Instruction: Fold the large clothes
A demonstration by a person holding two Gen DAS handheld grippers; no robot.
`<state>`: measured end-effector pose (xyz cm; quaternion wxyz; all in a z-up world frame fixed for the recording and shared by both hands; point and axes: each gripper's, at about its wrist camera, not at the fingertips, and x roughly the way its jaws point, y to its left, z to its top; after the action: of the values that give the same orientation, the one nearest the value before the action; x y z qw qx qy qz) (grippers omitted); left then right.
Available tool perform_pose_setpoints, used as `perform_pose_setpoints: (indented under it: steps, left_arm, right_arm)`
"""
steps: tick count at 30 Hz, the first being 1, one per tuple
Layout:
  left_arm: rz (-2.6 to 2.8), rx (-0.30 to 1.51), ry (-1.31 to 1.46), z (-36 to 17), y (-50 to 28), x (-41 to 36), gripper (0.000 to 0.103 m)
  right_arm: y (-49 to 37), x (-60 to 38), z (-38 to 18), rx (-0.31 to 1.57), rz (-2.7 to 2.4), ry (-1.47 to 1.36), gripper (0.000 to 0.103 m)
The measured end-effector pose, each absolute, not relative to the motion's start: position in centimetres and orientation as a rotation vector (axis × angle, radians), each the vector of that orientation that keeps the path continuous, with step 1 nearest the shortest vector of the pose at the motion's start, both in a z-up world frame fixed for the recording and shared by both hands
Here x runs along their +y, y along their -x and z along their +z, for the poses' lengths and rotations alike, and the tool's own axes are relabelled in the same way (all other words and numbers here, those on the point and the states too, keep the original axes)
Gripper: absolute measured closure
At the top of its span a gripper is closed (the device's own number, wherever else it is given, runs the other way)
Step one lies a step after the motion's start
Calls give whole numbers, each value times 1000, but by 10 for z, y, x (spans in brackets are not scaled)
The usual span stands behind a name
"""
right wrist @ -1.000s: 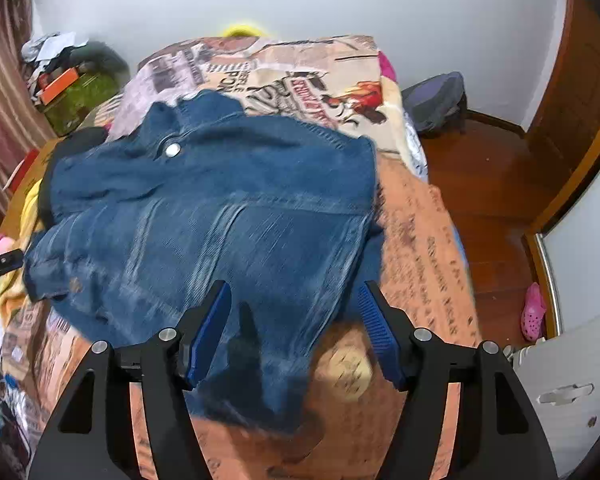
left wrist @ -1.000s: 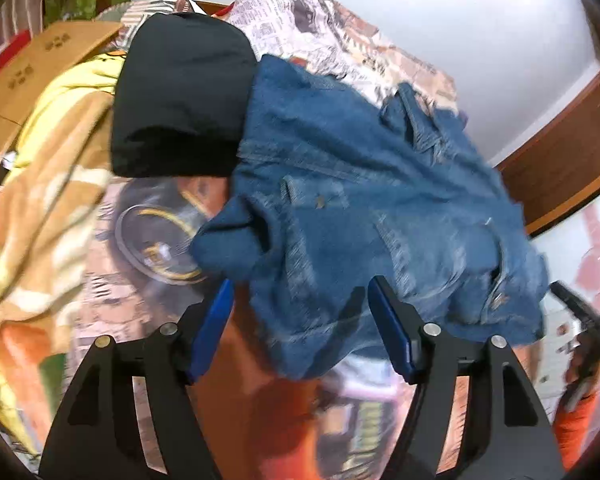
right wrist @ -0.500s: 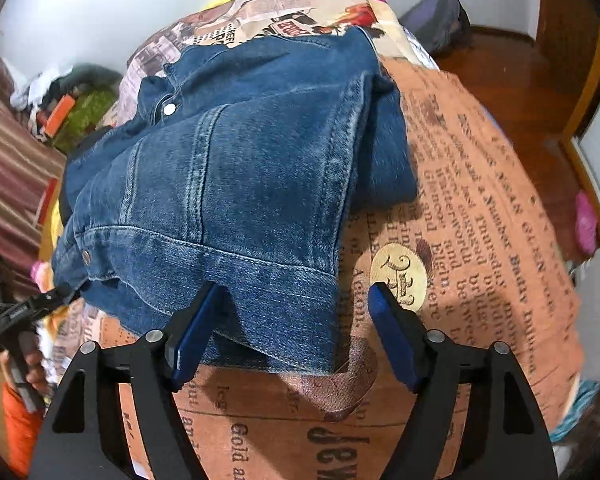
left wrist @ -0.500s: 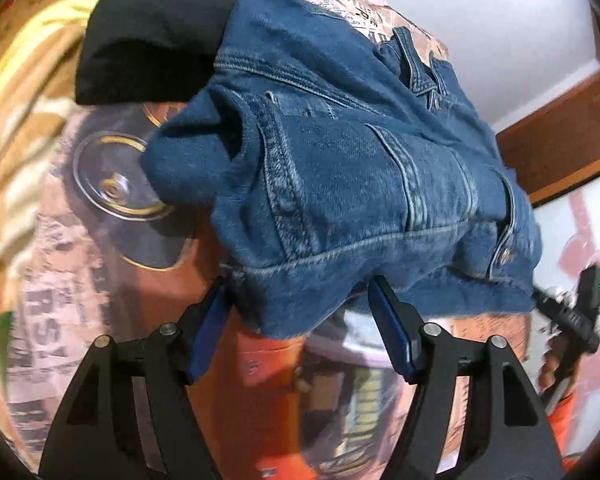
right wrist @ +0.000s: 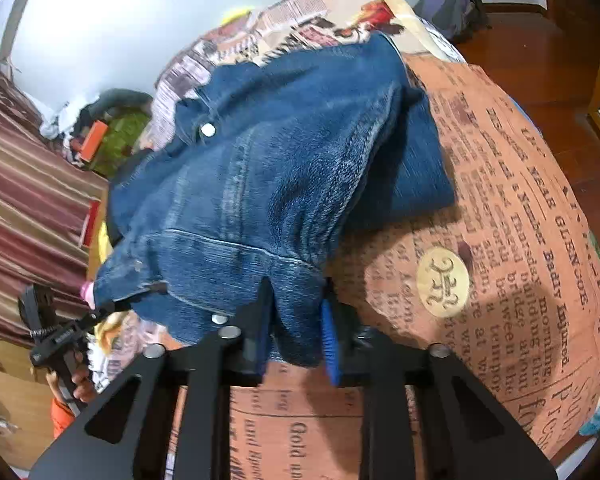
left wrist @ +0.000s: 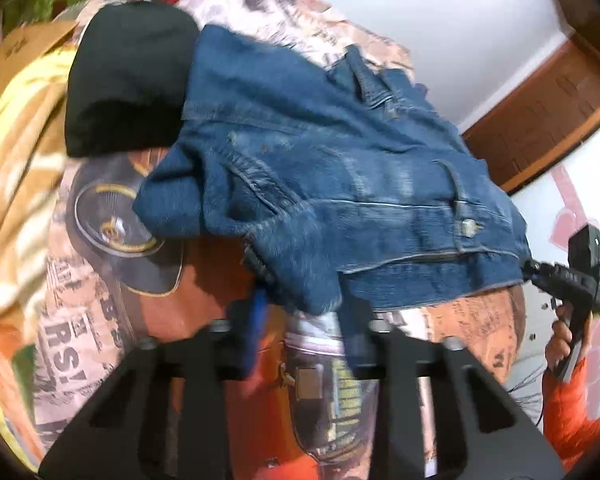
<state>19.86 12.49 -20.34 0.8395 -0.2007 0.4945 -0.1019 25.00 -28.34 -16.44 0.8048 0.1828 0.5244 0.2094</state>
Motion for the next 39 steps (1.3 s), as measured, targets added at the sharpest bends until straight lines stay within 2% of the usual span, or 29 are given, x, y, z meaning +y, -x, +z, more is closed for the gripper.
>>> perform_pose_setpoints:
  steps: [6, 13, 21, 28, 34, 37, 39]
  left_arm:
    - [-254, 948, 410, -167, -203, 122, 93]
    - [-333, 840, 430, -127, -243, 123, 96]
    - [-208, 838, 425, -122, -300, 149, 99]
    - [-125, 846, 433, -133, -355, 172, 99]
    - [29, 865, 402, -164, -387, 193, 101]
    - [83, 874, 322, -175, -395, 192, 101]
    - [107, 872, 289, -174, -396, 191, 102]
  right_arm:
    - [-260, -268, -131, 1034, 487, -333, 91]
    - [-297, -254, -101, 959, 506, -268, 92]
    - [-357, -257, -88, 915, 469, -283, 93]
    - [-425, -262, -124, 982, 430, -458, 93]
    - [-453, -258, -175, 1073, 359, -383, 93]
    - [-452, -265, -176, 1073, 402, -388, 93]
    - [-452, -266, -172, 1092, 415, -365, 89]
